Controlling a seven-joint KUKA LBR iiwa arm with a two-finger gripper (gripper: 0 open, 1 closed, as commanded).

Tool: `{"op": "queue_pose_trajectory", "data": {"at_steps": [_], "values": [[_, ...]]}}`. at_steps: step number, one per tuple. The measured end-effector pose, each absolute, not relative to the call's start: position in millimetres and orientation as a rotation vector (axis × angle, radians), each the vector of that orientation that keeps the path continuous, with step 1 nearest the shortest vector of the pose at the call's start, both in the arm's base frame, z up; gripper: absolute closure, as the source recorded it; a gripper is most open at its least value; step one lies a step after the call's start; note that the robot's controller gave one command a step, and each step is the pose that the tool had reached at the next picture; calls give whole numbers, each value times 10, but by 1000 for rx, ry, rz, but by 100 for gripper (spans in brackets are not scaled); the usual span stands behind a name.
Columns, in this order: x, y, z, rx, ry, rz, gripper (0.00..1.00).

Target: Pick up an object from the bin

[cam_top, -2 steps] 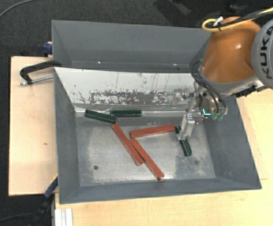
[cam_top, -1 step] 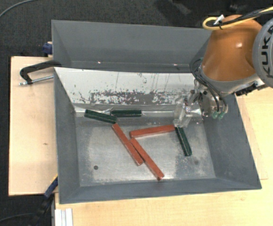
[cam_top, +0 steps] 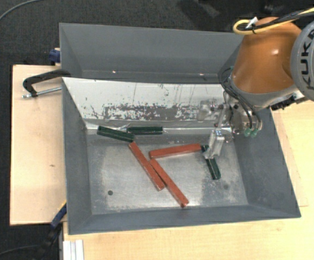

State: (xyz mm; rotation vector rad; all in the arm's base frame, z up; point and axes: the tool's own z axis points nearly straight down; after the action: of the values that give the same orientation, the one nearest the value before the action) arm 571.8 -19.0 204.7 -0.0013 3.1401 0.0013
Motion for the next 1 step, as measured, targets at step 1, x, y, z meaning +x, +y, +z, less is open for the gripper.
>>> {"op": "queue_pose_trajectory", "data": {"at_steps": [1], "values": [[5766,-8,661,-72,3147,3,0]]}}
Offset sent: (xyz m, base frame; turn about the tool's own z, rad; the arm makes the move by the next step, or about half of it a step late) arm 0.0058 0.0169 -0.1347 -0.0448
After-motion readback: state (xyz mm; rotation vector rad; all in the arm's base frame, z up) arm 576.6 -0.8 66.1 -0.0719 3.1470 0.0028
